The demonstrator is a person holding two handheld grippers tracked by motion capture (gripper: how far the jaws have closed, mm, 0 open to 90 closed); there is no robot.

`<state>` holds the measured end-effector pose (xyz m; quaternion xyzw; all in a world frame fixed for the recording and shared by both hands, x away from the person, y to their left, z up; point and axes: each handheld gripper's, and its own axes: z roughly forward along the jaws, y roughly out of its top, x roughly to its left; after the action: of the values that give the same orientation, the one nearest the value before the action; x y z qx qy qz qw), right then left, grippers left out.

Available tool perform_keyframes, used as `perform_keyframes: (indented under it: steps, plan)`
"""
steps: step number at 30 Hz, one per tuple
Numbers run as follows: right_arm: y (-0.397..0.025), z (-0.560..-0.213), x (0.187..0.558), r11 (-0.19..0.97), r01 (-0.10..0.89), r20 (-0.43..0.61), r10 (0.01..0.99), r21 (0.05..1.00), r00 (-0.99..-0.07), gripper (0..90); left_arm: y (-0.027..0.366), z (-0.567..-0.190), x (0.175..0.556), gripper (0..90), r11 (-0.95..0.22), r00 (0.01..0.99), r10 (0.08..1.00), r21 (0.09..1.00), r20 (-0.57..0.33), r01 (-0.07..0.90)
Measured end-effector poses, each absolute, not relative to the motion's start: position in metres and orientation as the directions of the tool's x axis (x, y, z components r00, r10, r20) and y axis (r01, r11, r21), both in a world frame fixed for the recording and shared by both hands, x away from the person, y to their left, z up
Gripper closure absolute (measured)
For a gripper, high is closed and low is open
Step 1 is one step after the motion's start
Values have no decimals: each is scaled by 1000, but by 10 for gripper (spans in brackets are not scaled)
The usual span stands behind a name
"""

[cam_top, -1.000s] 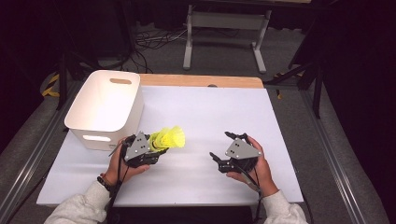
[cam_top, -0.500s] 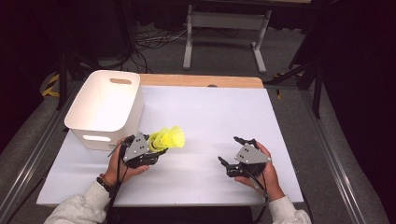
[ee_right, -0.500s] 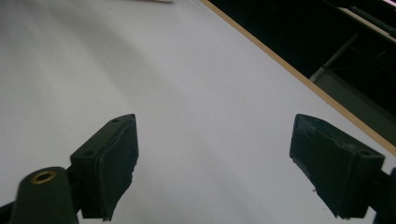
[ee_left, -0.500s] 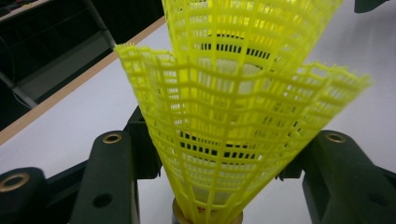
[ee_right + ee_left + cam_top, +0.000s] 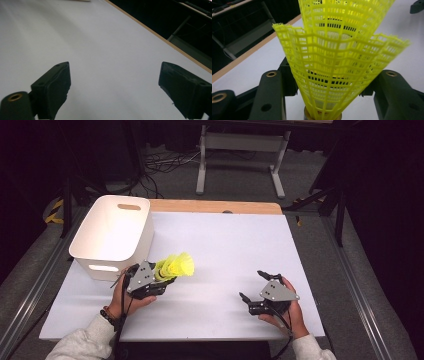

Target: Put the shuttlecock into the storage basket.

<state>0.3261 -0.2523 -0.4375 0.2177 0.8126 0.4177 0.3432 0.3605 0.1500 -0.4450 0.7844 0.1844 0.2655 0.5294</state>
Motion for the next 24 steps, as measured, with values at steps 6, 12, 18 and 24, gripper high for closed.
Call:
perform_keyframes:
  steps: [6,12,18,24]
  plan:
    - [-255,-441,327,547,88,-356,650,832,-672,64,156,-441,360,472,-356,783,583,935,219,4]
    - [-254,-440,327,546,84,-357,649,834,-671,64,159,-439,360,469,-345,779,589,939,214,3]
    - [-252,-441,327,548,78,-361,645,833,-673,66,162,-435,358,467,-322,780,592,947,203,-2]
    - [-252,-442,327,547,76,-359,642,834,-678,69,168,-429,357,464,-301,773,603,954,198,-9]
